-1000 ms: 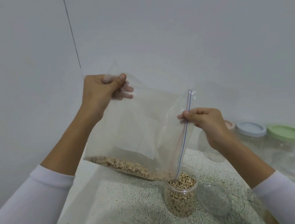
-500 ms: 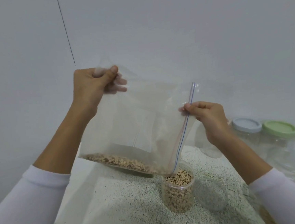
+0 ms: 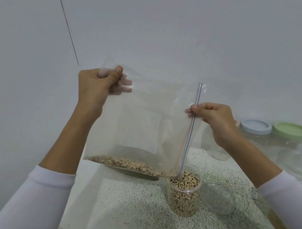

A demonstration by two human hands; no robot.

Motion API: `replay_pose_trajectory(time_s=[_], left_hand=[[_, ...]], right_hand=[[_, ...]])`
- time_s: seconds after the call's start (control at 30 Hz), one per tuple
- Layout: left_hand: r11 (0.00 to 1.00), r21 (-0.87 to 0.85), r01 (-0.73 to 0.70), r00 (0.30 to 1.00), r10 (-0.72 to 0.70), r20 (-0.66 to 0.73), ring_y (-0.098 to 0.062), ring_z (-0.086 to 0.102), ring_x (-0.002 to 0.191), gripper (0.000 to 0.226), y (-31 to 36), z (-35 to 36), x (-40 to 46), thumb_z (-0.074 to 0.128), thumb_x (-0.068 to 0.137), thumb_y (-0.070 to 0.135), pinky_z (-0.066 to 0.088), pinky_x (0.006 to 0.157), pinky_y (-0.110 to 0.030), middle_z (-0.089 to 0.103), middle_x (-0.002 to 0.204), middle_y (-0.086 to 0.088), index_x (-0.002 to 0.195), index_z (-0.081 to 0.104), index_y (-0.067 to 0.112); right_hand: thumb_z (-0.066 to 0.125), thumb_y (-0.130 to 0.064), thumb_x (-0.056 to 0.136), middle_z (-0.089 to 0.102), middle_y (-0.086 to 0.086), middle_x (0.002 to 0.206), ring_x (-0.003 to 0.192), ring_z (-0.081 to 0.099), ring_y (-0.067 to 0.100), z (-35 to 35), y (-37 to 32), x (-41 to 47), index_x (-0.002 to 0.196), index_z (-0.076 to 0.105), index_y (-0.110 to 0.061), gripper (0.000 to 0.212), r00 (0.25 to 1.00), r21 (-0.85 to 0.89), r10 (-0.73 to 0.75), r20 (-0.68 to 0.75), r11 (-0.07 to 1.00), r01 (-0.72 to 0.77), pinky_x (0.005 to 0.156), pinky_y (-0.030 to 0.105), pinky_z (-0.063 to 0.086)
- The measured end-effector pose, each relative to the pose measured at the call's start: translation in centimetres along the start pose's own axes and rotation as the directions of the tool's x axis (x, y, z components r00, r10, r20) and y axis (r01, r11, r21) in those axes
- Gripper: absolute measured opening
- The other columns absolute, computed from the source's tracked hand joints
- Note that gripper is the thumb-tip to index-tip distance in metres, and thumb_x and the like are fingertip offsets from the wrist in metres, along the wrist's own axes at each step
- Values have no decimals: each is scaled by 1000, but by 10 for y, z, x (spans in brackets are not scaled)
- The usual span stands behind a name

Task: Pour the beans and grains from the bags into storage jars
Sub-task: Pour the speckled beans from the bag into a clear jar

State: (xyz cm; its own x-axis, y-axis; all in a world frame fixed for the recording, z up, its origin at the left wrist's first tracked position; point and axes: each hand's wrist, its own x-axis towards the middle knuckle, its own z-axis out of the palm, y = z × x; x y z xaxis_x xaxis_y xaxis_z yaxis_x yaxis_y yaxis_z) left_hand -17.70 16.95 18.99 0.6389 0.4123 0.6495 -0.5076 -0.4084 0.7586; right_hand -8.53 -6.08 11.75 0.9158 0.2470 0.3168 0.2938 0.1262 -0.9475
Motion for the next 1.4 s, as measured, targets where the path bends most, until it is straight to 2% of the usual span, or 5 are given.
replay_pose_trajectory(time_s=[0.07, 0.17, 0.47, 0.6, 1.4], left_hand=[[1000, 17, 2, 1000, -2, 26, -19, 71, 59, 22, 1, 1, 0, 62, 92, 17, 52, 57, -25, 72, 62, 3, 78, 67, 2], [1000, 1, 0, 1000, 0, -3, -18, 70, 57, 21, 1, 2, 2, 62, 92, 17, 52, 56, -24, 71, 62, 3, 78, 67, 2], [1000, 23, 12, 999, -13, 44, -18, 70, 57, 23, 2, 7, 2, 62, 91, 18, 51, 52, -21, 72, 62, 2, 78, 67, 0], [1000, 0, 2, 1000, -2, 3, -18, 70, 57, 23, 3, 6, 4, 63, 91, 19, 51, 52, -21, 71, 62, 2, 79, 68, 0], [1000, 9, -2, 999, 1, 51, -19, 71, 58, 22, 10, 8, 6, 64, 90, 20, 50, 53, -21, 72, 63, 1, 78, 68, 2]], right_hand=[[67, -14, 85, 74, -4, 78, 68, 67, 4, 1, 0, -1, 78, 71, -6, 11, 999, 1, 18, 36, 1000, -18, 84, 25, 40], [67, -14, 85, 74, -1, 83, 68, 67, 4, -1, 0, -2, 78, 71, -5, 11, 1000, 19, -3, 11, 1000, 3, 95, 29, 36], [67, -14, 85, 75, -3, 80, 68, 67, 4, -1, -1, -3, 79, 71, -5, 12, 999, 23, 3, 44, 1000, -4, 97, 33, 36], [67, -16, 85, 75, -1, 85, 71, 67, 4, -5, -3, -3, 77, 71, -8, 12, 1000, 30, -21, 11, 999, 21, 111, 44, 31], [68, -16, 84, 75, -1, 83, 69, 68, 5, -4, -3, -2, 81, 72, -4, 14, 999, 19, 11, 41, 1000, -12, 110, 45, 33]])
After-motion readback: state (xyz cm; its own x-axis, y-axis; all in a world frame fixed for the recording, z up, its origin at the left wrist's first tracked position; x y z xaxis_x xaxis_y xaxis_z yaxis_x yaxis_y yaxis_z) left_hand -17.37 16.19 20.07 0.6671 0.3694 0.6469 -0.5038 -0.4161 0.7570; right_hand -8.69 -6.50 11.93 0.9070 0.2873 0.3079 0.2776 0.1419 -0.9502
